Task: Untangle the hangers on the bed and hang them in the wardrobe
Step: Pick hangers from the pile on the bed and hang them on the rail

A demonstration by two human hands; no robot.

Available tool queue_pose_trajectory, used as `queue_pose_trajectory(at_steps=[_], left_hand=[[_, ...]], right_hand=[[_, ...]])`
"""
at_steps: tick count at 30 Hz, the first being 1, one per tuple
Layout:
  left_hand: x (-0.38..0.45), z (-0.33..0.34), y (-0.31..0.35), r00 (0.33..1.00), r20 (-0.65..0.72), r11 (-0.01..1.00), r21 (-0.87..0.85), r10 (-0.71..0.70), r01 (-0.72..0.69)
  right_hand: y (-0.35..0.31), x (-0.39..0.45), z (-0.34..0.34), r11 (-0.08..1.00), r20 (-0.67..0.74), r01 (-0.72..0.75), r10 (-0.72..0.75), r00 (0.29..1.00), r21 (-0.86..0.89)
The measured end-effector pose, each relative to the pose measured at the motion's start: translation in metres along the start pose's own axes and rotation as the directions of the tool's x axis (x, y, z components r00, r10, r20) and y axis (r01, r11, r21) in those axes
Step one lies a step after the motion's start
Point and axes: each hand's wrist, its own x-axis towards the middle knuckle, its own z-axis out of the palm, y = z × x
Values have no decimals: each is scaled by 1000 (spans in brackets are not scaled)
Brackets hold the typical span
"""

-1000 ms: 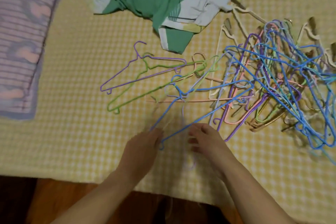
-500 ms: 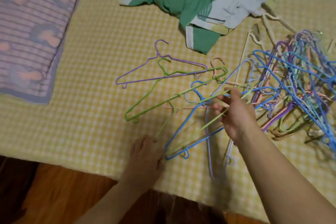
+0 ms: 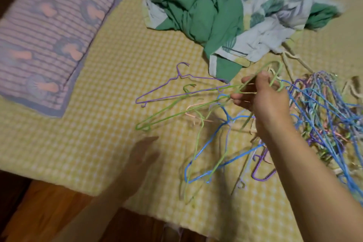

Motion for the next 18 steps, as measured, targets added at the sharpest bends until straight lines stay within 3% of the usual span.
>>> queue_pose_trajectory(at_steps=[2,4,6,8,9,11,12,13,15,18], left_hand=[[44,-8,-8,985,-151,944,330,78,-25],[81,-10,-12,997,11,820,567,80,-72],[99,-6,-15,964,261,722,659,46,-212],[102,3,-13,936,350,735,623,42,-266],[102,10,-7,946,323,792,568,37,-225],[101,24,18,960,269,959,283,-82,2],[102,34,30,947,283,985,121,-153,123],[104,43,42,920,334,976,3,-205,216],[107,60,56,854,444,944,-52,-271,327],[106,76,61,851,404,920,-54,-335,388]], right_hand=[[5,1,-10,998,-15,-55,55,998,-3],[13,-2,-16,995,-35,-98,98,995,-6],[19,-6,-21,990,-74,-138,138,988,0],[23,-7,-28,987,-118,-161,161,980,10],[25,-7,-33,986,-136,-168,168,976,18],[25,-6,-39,983,-151,-180,183,971,30],[25,-7,-42,981,-149,-190,192,970,31],[25,-8,-43,980,-144,-198,201,969,33],[26,-10,-46,978,-146,-207,209,967,32],[24,-5,-48,968,-175,-251,248,953,8]])
